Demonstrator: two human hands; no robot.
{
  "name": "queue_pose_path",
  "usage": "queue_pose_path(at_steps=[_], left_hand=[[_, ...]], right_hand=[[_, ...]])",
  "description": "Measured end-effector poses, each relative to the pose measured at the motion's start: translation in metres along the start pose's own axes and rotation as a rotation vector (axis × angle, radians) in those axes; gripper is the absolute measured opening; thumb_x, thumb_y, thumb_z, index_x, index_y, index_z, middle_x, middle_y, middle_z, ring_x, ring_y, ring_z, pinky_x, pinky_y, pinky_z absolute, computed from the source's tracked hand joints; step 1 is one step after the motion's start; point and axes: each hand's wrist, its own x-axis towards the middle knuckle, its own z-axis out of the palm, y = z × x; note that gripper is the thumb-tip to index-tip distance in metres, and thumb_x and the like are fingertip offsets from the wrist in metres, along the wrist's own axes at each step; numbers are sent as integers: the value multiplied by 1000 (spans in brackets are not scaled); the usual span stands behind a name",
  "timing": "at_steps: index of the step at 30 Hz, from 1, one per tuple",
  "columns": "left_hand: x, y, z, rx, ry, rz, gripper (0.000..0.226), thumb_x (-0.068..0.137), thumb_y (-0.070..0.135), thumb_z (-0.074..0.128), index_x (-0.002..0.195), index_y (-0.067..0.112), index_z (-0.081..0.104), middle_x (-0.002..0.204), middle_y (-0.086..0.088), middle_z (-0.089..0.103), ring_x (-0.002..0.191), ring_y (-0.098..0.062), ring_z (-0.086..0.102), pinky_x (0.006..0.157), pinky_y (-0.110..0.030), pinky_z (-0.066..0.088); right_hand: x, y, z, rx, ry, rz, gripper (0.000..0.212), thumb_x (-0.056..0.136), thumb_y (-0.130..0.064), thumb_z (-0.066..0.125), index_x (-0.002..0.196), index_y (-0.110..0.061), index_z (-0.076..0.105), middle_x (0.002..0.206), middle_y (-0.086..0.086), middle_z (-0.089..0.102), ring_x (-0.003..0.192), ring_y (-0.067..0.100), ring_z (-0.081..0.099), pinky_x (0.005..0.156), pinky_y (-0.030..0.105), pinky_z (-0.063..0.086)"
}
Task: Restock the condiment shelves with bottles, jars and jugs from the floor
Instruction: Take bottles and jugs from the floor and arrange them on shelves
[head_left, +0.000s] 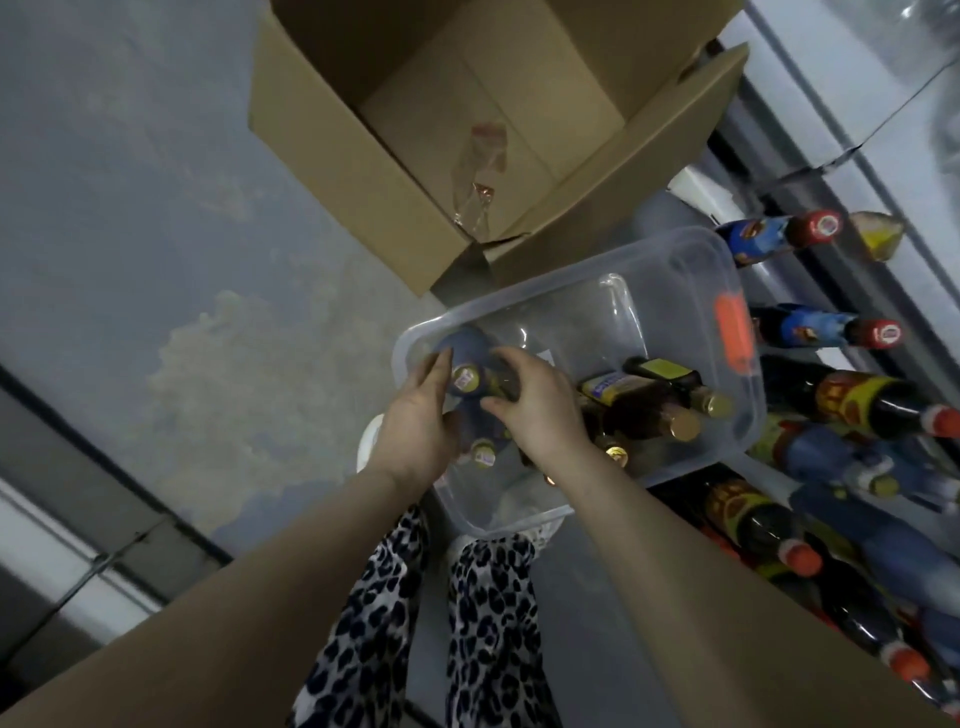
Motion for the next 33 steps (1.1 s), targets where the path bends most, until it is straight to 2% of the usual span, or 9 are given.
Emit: queue_pose_path(at_steps=[8, 14, 18, 22, 25, 27, 29, 31, 33], left_hand=[[22, -8, 10, 20, -5, 22, 72, 90, 9, 62, 154, 10, 28, 156, -12, 35, 130, -32, 50, 104, -28, 35], [29, -3, 13, -8, -25, 46, 72, 92, 5, 58, 155, 11, 24, 161, -8, 27, 141, -27, 38, 108, -21, 27], [33, 10, 7, -35, -27, 71, 73, 89, 3, 62, 153, 11, 28, 159, -11, 31, 143, -26, 35, 113, -22, 23], [34, 27, -6, -107, -20, 71, 78, 85, -5, 63, 152, 17, 30, 153, -9, 40, 139, -24, 41, 117, -34, 29], [23, 48, -22, -122, -44, 98, 81, 80, -4, 71, 150, 12, 34, 147, -12, 47, 133, -27, 46, 110, -34, 37], [13, 62, -34, -121, -46, 139, 81, 77, -2, 77, 147, 7, 38, 144, -14, 50, 131, -29, 49, 104, -23, 38], [1, 79, -51, -115, -59, 188, 86, 72, 2, 83, 146, 5, 40, 140, -15, 53, 127, -30, 51, 95, -13, 33], [-11, 96, -71, -79, -121, 217, 96, 68, 8, 87, 149, 9, 35, 142, -12, 52, 128, -28, 50, 94, -14, 31], [-26, 114, -90, -73, -196, 230, 104, 66, 14, 90, 151, 15, 31, 143, -6, 51, 129, -22, 49, 100, -18, 34]], right_hand=[[26, 1, 32, -27, -40, -80, 55, 81, -8, 77, 133, -15, 62, 133, 12, 60, 123, 30, 55, 105, 36, 42], [28, 13, 19, -34, -11, -173, 40, 92, -12, 67, 132, -14, 62, 123, 14, 68, 114, 32, 61, 96, 36, 46], [33, 14, -8, -50, -43, -199, 40, 93, -19, 68, 132, -18, 61, 121, 11, 69, 114, 30, 61, 99, 40, 47], [30, 5, -42, 16, -14, -202, 38, 89, -22, 73, 125, -17, 64, 116, 6, 71, 110, 26, 64, 96, 41, 49], [14, -4, -79, 118, 25, -157, 34, 86, -26, 76, 117, -20, 68, 105, 0, 72, 102, 20, 66, 91, 37, 51], [1, -13, -104, 229, 32, -119, 32, 86, -25, 77, 116, -17, 69, 103, -1, 73, 101, 17, 68, 89, 36, 54], [-19, -25, -133, 363, 40, -106, 24, 87, -21, 77, 110, -19, 70, 97, -8, 75, 96, 6, 69, 81, 25, 54], [-40, -41, -158, 430, 55, -118, 18, 88, -19, 77, 105, -22, 71, 88, -15, 75, 87, -4, 69, 71, 13, 50], [-61, -57, -182, 504, 70, -114, 14, 89, -18, 76, 101, -23, 72, 84, -15, 75, 80, -6, 68, 63, 9, 48]])
